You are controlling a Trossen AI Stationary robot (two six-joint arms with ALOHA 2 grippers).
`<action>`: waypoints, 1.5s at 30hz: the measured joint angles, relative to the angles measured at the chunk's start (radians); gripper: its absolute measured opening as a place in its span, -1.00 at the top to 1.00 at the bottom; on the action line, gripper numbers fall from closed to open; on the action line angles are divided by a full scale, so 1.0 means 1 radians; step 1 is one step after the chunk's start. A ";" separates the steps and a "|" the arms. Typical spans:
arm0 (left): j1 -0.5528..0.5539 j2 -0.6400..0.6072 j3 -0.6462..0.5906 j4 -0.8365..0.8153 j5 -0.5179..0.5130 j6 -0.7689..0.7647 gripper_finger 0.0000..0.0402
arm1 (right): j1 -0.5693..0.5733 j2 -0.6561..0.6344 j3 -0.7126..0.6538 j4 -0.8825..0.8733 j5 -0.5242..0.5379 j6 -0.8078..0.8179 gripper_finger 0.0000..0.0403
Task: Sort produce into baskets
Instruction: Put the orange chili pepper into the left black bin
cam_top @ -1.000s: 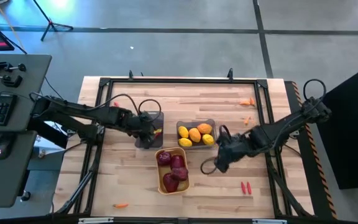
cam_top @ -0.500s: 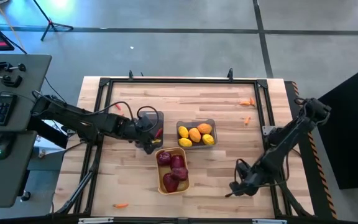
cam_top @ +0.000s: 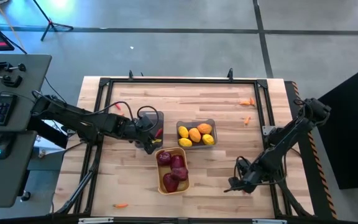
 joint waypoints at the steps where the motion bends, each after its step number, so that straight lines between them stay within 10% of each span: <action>1: 0.000 0.000 0.000 0.000 0.000 0.000 0.12 | 0.000 0.008 0.000 0.011 0.000 0.004 -0.42; 17: -0.001 0.001 0.000 0.007 -0.045 0.000 0.12 | 0.001 0.159 0.005 0.045 -0.039 0.007 -0.24; 30: 0.014 -0.080 0.068 0.024 0.001 0.128 0.15 | -0.020 0.146 0.062 -0.017 0.052 -0.074 0.92; 38: -0.008 -0.292 0.118 0.226 -0.210 0.384 0.21 | -0.223 0.091 0.367 -0.036 0.485 -0.587 0.97; 45: -0.030 -0.349 0.116 0.196 -0.284 0.396 0.21 | -0.498 0.187 0.517 0.248 0.424 -1.218 0.97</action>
